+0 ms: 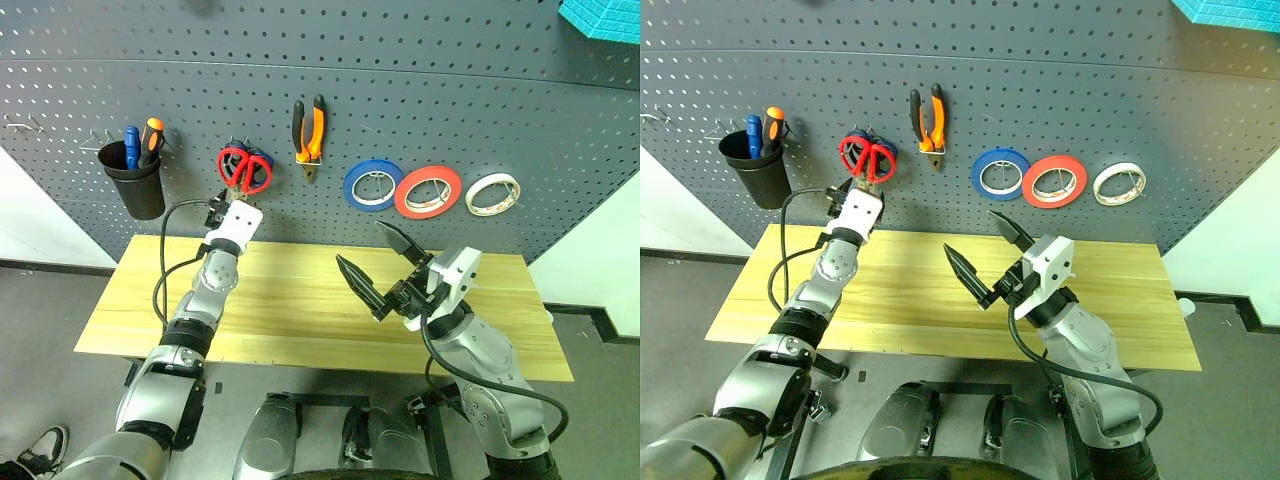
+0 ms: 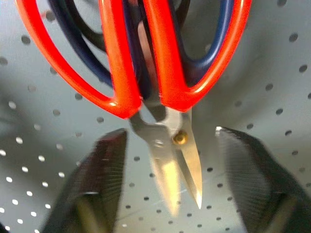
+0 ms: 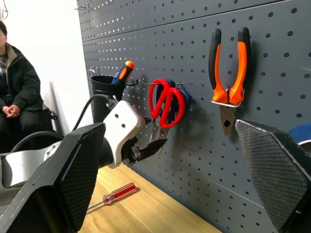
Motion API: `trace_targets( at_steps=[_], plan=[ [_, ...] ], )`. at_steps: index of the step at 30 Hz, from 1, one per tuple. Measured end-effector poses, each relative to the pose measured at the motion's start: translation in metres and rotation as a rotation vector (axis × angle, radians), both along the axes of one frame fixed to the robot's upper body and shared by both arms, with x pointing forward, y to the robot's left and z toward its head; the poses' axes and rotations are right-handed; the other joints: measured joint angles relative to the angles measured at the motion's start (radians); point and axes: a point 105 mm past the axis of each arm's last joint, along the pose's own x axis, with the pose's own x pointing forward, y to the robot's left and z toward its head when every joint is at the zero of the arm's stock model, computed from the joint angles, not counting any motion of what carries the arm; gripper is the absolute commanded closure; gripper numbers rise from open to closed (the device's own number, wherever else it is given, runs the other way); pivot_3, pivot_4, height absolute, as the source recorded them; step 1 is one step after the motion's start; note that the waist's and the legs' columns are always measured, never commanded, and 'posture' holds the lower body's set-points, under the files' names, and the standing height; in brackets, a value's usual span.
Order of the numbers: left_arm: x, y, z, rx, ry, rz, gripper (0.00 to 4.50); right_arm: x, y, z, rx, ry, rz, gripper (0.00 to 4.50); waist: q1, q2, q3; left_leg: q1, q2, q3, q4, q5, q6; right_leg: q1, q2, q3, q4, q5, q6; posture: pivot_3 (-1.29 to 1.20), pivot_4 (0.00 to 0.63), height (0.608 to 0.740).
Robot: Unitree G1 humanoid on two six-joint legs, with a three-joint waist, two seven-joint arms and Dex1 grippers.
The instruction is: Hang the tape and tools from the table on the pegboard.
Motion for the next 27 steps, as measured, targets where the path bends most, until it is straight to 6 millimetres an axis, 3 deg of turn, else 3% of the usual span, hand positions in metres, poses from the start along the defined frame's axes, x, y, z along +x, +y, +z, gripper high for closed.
trace_targets(
  at_steps=[2,11,17,21,27],
  plan=[
    [-0.004,0.002,-0.006,0.003,0.014,0.004,0.02,0.000,0.000,0.000,-0.001,0.000,0.002,0.00,0.000,0.000,0.000,0.000,0.000,0.000,0.000,0.000,0.000,0.000,0.000,0.000,0.000,0.000,0.000,0.30,0.109,0.677],
    [-0.046,0.027,-0.048,0.039,0.161,-0.003,0.02,-0.001,0.002,-0.003,-0.014,0.008,0.009,0.00,0.001,0.000,-0.001,0.000,0.001,-0.001,0.000,0.000,0.000,0.000,0.000,0.000,0.000,0.000,0.000,0.31,0.109,0.677],
    [-0.078,0.056,-0.070,-0.155,0.355,0.066,0.02,-0.003,0.002,-0.007,-0.018,0.022,0.014,0.00,0.001,0.000,-0.001,0.001,0.001,-0.003,0.000,0.000,0.000,0.000,-0.001,0.000,0.000,0.000,0.000,0.32,0.120,0.677],
    [-0.074,0.085,-0.084,-0.281,0.597,0.160,0.02,-0.005,0.002,-0.011,-0.030,0.032,0.021,0.00,0.000,0.000,-0.001,0.001,0.002,-0.004,0.001,0.000,0.000,0.002,0.000,-0.006,0.000,-0.001,0.000,0.33,0.129,0.677],
    [-0.050,0.114,-0.065,-0.347,0.773,0.200,0.02,-0.007,0.002,-0.015,-0.039,0.049,0.025,0.00,-0.006,0.000,-0.001,0.001,0.003,-0.005,0.000,0.000,0.000,0.002,0.000,-0.006,-0.001,-0.001,-0.001,0.32,0.137,0.677]
  ],
)
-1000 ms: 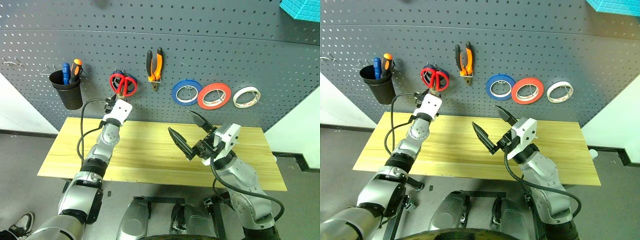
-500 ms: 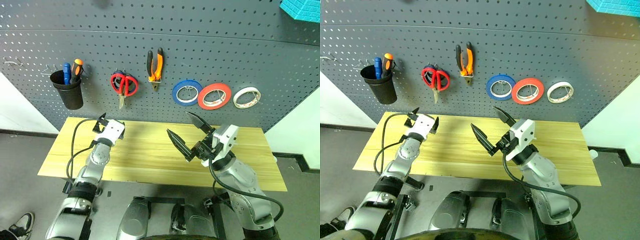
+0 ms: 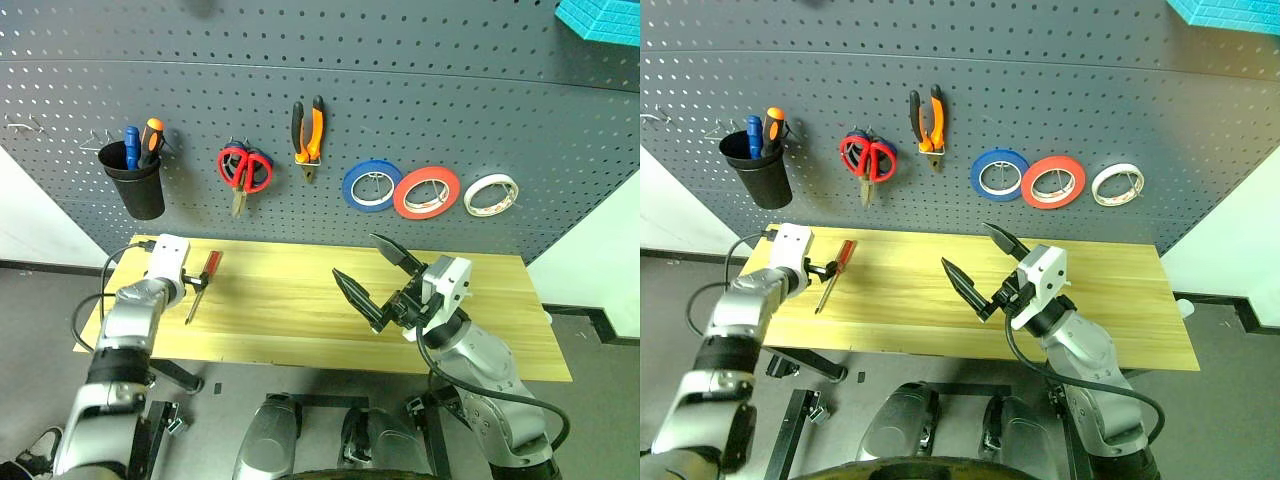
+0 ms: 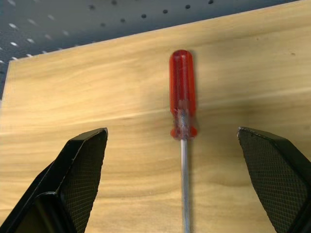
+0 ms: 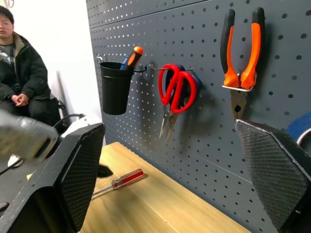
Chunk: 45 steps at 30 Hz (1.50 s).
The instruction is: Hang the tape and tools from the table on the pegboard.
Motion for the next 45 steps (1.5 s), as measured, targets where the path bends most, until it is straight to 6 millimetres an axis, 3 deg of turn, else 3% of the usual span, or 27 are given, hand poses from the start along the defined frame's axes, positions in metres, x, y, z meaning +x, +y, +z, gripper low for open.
trace_targets(
  at_steps=[4,12,23,34,45],
  plan=[
    [0.011,0.014,0.003,-0.043,0.063,0.040,0.02,-0.003,0.000,-0.004,-0.006,0.017,0.002,0.00,-0.004,0.000,0.000,-0.001,-0.001,0.000,0.000,0.000,0.000,0.000,-0.001,0.000,0.000,0.000,0.000,0.31,0.149,0.677],
    [0.006,0.016,-0.022,-0.143,0.197,0.071,0.02,-0.012,-0.003,-0.009,-0.035,0.056,0.001,0.00,-0.026,-0.003,0.004,-0.001,-0.001,0.000,0.000,0.000,0.000,-0.001,-0.003,0.000,0.000,-0.001,-0.001,0.29,0.186,0.677],
    [0.016,0.016,-0.015,-0.117,0.173,0.059,0.02,-0.021,-0.005,-0.009,-0.038,0.094,0.014,0.00,-0.054,-0.003,0.021,-0.001,-0.001,0.000,-0.001,0.000,0.000,-0.001,-0.005,0.001,0.000,-0.002,-0.004,0.26,0.209,0.677],
    [0.014,0.018,-0.018,-0.112,0.187,0.070,0.02,-0.032,-0.013,0.018,0.014,0.068,0.017,0.00,-0.084,-0.003,0.060,-0.001,-0.001,0.000,-0.002,0.000,0.000,-0.002,-0.005,0.002,0.000,-0.001,-0.002,0.22,0.261,0.677],
    [0.013,0.011,-0.025,-0.118,0.189,0.056,0.02,-0.053,-0.024,0.019,-0.029,0.139,0.014,0.00,-0.102,0.001,0.098,-0.001,-0.002,0.001,-0.002,0.000,0.000,-0.002,-0.008,0.002,0.000,-0.002,-0.001,0.16,0.292,0.677]
  ],
)
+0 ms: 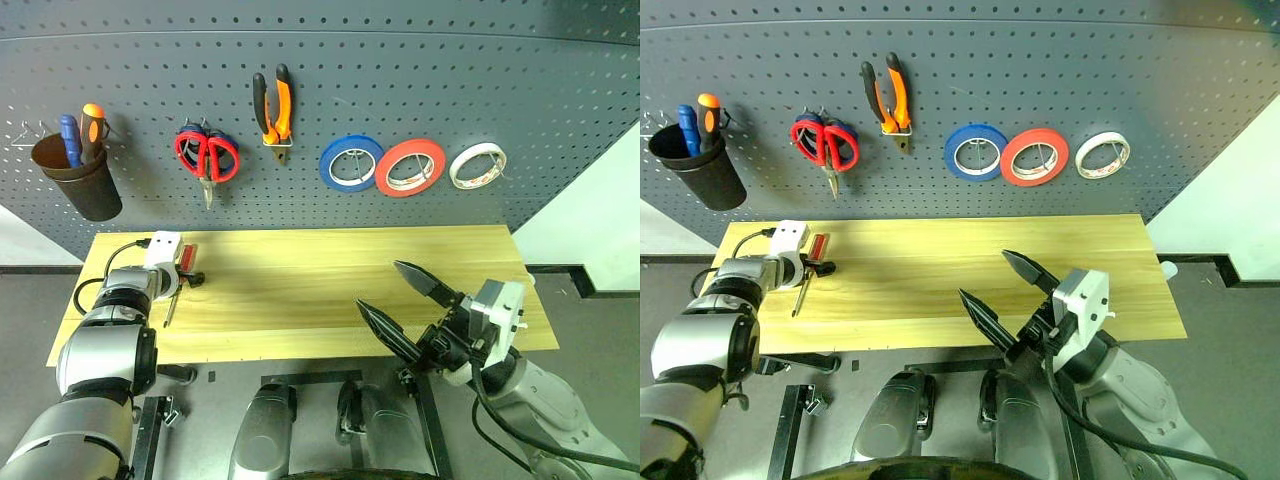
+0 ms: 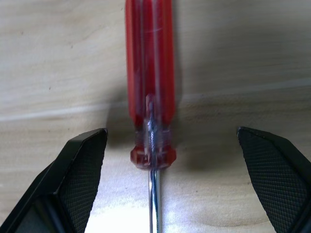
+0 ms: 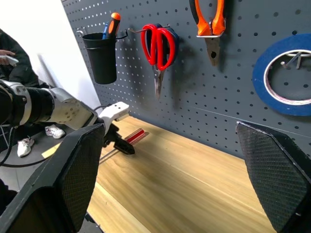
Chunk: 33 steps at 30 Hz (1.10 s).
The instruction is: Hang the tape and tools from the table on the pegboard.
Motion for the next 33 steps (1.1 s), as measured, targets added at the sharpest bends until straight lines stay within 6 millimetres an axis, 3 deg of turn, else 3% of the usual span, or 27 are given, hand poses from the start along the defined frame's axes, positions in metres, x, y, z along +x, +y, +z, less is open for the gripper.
trace_targets(
  at_steps=[7,8,10,19,33],
  plan=[
    [0.004,-0.007,0.000,-0.002,-0.017,-0.017,0.02,-0.003,-0.004,0.004,0.002,0.007,-0.009,0.00,-0.012,0.004,0.004,0.000,0.000,0.001,0.000,0.000,0.000,0.000,0.000,0.000,0.000,0.000,0.001,0.15,0.289,0.677],
    [0.004,-0.007,0.000,-0.002,-0.017,-0.018,0.19,-0.003,-0.004,0.004,0.001,0.009,-0.010,0.00,-0.012,0.005,0.005,0.000,0.000,0.001,-0.001,0.000,0.000,0.000,0.000,0.000,0.000,-0.001,0.001,0.15,0.288,0.677],
    [0.004,-0.008,0.000,-0.004,-0.019,-0.020,0.62,-0.003,-0.004,0.004,-0.003,0.011,-0.013,0.00,-0.013,0.005,0.005,0.000,0.000,0.001,-0.001,0.000,0.000,0.000,0.000,0.000,0.000,-0.001,0.001,0.15,0.287,0.677],
    [0.005,-0.010,0.000,-0.007,-0.025,-0.023,3.59,-0.002,-0.003,0.004,-0.005,0.009,-0.011,0.00,-0.030,0.005,0.005,0.000,-0.001,0.001,-0.002,0.000,0.000,0.000,-0.001,0.000,0.000,-0.001,0.002,0.16,0.278,0.677],
    [0.005,-0.017,0.000,-0.020,-0.044,-0.077,3.65,0.003,-0.001,-0.001,-0.024,0.010,-0.007,0.00,-0.031,0.005,0.005,0.000,-0.006,0.000,-0.005,0.000,0.000,-0.001,-0.007,-0.001,0.000,-0.004,0.007,0.21,0.240,0.677]
  ],
)
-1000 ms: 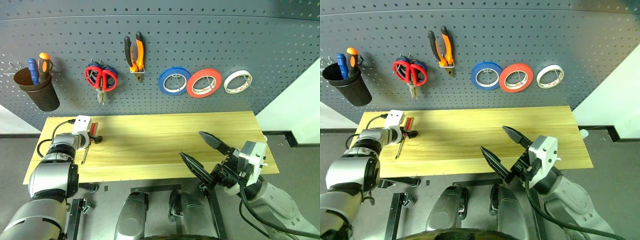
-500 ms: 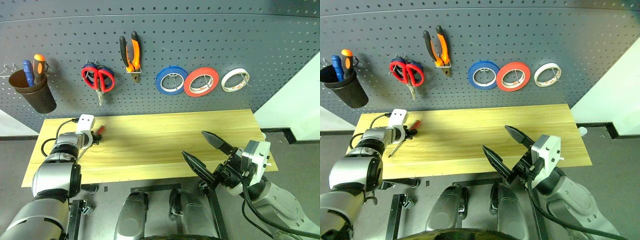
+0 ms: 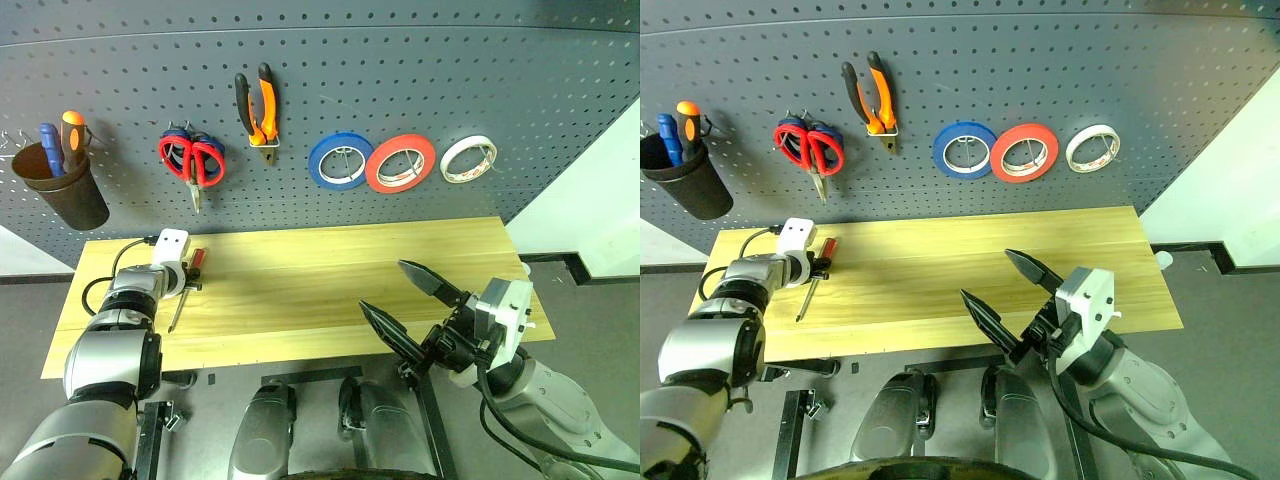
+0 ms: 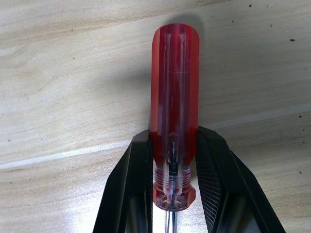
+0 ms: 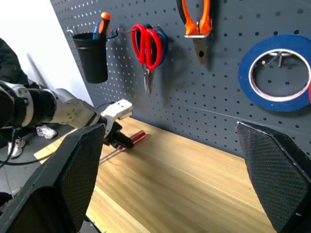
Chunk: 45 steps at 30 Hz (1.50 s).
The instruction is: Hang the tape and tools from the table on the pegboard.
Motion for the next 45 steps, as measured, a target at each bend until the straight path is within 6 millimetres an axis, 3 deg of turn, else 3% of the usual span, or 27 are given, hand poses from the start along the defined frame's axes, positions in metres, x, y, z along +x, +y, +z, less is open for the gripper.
trace_targets(
  at_steps=[3,8,17,22,25,30,38,42,45],
  plan=[
    [-0.004,-0.011,0.000,-0.038,-0.005,-0.051,3.65,0.004,0.003,-0.002,0.003,-0.009,0.016,0.00,0.002,0.000,-0.001,0.000,-0.001,0.000,-0.001,0.000,0.000,0.000,-0.001,0.000,0.000,0.000,0.001,0.24,0.218,0.677],
    [-0.034,-0.029,-0.005,-0.090,0.027,-0.109,3.65,0.014,0.008,-0.007,0.011,-0.023,0.039,0.00,0.004,-0.001,-0.002,-0.001,-0.002,-0.001,-0.001,0.000,0.000,0.000,-0.002,0.000,0.000,-0.001,0.002,0.31,0.180,0.677],
    [-0.069,-0.006,0.004,-0.047,0.044,-0.027,3.65,0.043,0.014,-0.017,0.028,-0.082,0.065,0.00,0.036,-0.003,-0.009,-0.002,-0.003,-0.002,-0.002,0.000,0.001,0.000,-0.002,-0.001,-0.001,-0.001,0.002,0.40,0.116,0.677],
    [-0.095,-0.009,-0.005,0.029,0.017,-0.045,3.65,0.059,0.017,-0.024,0.032,-0.111,0.070,0.00,0.073,-0.009,-0.031,-0.003,-0.003,-0.002,-0.001,0.000,0.001,-0.001,-0.002,-0.001,-0.001,-0.001,0.003,0.44,0.065,0.677],
    [-0.097,-0.016,0.005,0.090,-0.119,-0.090,3.65,0.066,0.019,-0.025,0.032,-0.133,0.076,0.00,0.108,-0.010,-0.052,-0.002,-0.003,-0.002,-0.001,-0.001,0.002,0.001,-0.002,-0.001,-0.001,-0.001,0.002,0.47,0.041,0.677],
    [-0.080,-0.049,0.057,0.030,-0.520,-0.158,3.65,0.082,0.021,-0.028,0.025,-0.163,0.090,0.00,0.191,-0.009,-0.102,-0.001,-0.002,-0.001,-0.001,-0.001,0.002,0.001,-0.001,-0.002,-0.002,0.000,0.002,0.50,0.003,0.677],
    [-0.069,-0.047,0.129,0.060,-0.865,-0.158,3.65,0.096,0.020,-0.031,0.006,-0.196,0.113,0.00,0.307,-0.004,-0.145,-0.002,-0.002,0.000,0.000,-0.001,0.002,0.002,0.000,-0.006,-0.002,0.000,0.002,0.48,0.000,0.677],
    [-0.054,-0.036,0.191,0.139,-1.051,-0.157,3.65,0.095,0.018,-0.034,-0.001,-0.191,0.116,0.00,0.355,-0.004,-0.157,-0.002,-0.002,0.000,0.001,-0.001,0.001,0.003,0.000,-0.008,-0.002,0.000,0.002,0.46,0.000,0.677],
    [-0.029,-0.032,0.245,0.176,-1.193,-0.179,3.65,0.092,0.014,-0.039,-0.008,-0.172,0.102,0.00,0.384,-0.005,-0.163,-0.002,-0.002,-0.002,0.002,-0.001,0.001,0.004,0.000,-0.010,-0.002,-0.001,0.002,0.46,0.009,0.677]
  ],
)
